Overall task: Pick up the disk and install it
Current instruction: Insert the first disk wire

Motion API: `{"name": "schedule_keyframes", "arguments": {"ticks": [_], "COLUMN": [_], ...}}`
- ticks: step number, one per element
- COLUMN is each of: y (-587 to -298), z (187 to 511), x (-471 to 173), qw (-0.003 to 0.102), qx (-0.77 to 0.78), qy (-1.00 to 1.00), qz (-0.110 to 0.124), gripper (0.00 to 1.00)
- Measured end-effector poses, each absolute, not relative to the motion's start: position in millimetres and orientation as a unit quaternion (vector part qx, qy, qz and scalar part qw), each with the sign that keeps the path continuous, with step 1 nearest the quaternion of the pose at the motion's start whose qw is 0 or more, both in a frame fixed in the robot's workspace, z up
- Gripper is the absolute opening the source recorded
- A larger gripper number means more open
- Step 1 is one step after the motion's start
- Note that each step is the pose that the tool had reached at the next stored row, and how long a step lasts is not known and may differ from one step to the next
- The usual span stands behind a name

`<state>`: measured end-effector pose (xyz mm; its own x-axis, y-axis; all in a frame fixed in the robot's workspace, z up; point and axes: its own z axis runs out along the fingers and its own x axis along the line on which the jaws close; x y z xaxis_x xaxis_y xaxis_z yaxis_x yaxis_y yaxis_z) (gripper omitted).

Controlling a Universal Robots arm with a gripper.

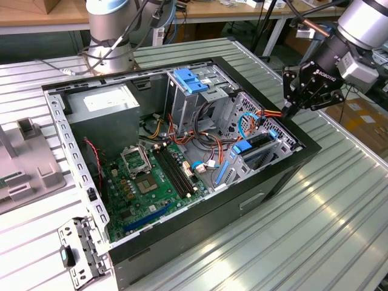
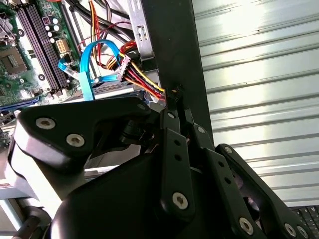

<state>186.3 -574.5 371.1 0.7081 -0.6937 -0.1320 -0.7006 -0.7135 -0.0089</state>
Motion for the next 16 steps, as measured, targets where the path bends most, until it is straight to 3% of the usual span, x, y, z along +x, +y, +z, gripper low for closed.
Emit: {"name": "schedule_keyframes", "arguments": {"ticks": [16], "y": [-574.9], "z": [371.1], "x": [164.5], "qw": [0.031], "qx": [-0.924], "qy": [0.377], "qz": [0.060], "gripper": [0.17]}}
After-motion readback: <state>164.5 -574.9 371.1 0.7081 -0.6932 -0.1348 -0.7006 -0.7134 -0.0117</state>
